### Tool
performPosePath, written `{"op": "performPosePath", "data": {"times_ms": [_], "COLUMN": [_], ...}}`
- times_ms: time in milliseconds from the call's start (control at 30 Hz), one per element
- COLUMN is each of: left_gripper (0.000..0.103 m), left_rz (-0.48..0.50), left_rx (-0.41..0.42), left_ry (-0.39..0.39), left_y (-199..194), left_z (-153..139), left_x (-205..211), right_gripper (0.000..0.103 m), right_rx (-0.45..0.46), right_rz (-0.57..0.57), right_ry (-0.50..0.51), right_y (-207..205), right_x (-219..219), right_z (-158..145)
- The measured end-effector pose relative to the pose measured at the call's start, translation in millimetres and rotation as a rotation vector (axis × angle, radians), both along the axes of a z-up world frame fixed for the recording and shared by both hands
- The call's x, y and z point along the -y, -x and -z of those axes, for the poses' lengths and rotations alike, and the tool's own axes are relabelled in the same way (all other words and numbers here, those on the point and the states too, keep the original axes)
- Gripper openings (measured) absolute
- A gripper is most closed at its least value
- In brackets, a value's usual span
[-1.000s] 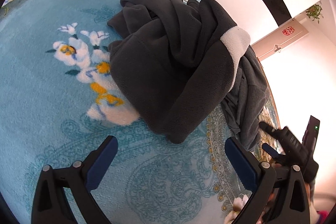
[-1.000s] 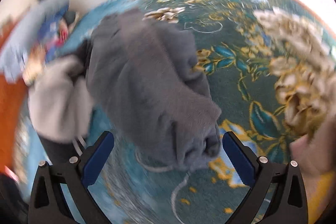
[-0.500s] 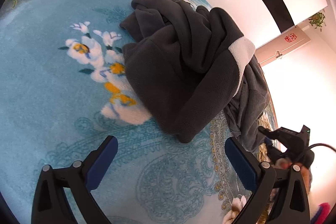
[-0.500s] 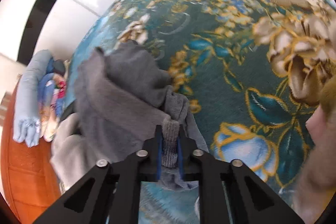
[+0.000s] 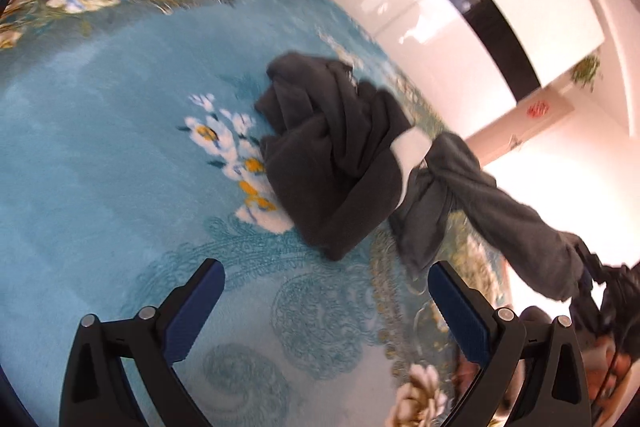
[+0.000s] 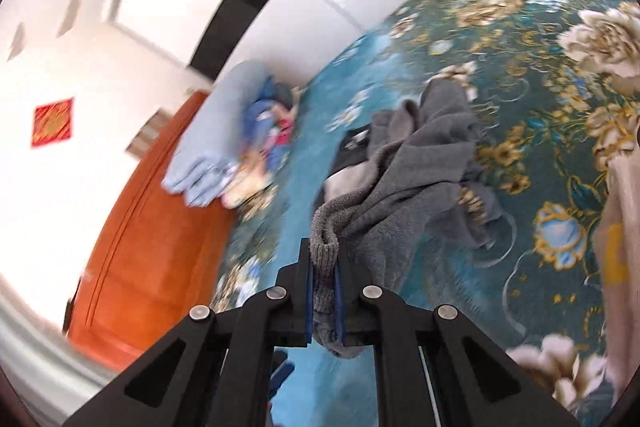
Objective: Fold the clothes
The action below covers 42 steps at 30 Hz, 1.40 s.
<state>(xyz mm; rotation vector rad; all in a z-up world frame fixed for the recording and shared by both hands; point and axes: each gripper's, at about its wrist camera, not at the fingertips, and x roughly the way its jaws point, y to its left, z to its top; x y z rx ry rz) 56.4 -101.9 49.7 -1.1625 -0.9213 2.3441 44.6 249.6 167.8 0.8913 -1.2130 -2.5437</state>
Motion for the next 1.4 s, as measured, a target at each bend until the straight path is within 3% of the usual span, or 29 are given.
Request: {"op": "performPosePath", "data": {"times_ms": [133,300,467,667,733,867,1033,1100,1267,1400], "left_gripper": [0.103,0.103,0.103,0.103,0.103,0.103,0.103,0.103,0.103,0.103], "left_rz": [-0.048,-0.037,-0.082,-0.086,-0.048,0.045,0.12,0.151,0.168,0.292], "left_rx": [-0.005,-0.057,-0.078,-0.037,-0.01,0.023,0.073,0.117,0.261,0.307], "left_ry": [-0.068,-0.081,-0.124,-0.118,-0.08,0.044,0.115,0.174,0.44,0.545], "left_y": [-26.9,-47.1,-66.0,-77.0,-76.3,-77.2,-76.7,-76.4,-66.6,-66.3], "left_z": [-16.3,-51.7,-81.0,-83.6,-76.6,-63.7,-43.7,-31.5,-7.4,8.3], "left_x": [17.0,36.5,64.4,81.4,72.3,38.6,1.6,-16.5,-50.0,-77.7], "right_gripper": [0.008,0.008,0.008,0.008,0.009,0.016,0.044,0.045,0.045,0.045], "right_rx": [-0.065,-0.079,-0.006,0.141,0.219,0.381,0.351,0.335,0.367,0.412], "right_rz": [-0.116,-0.274,-0.353,-0.351,-0.352,-0.372,-0.325,-0.297,-0.23,-0.191], "right_ry": [0.0,-0.011,0.073,-0.049,-0.074,0.045,0.093,0.088,0.041,0.089], "right_y": [-36.4,-60.6,-48.2,-16.4,-12.2,0.5,-7.6,-12.7,-36.7,-58.9], "right_x": [31.4,77.9,115.3,150.0,153.8,142.6,102.5,84.6,46.1,27.4], "right_z": [-27.5,-45.4,-26.8,5.1,29.4,82.0,93.8,93.2,103.9,128.9]}}
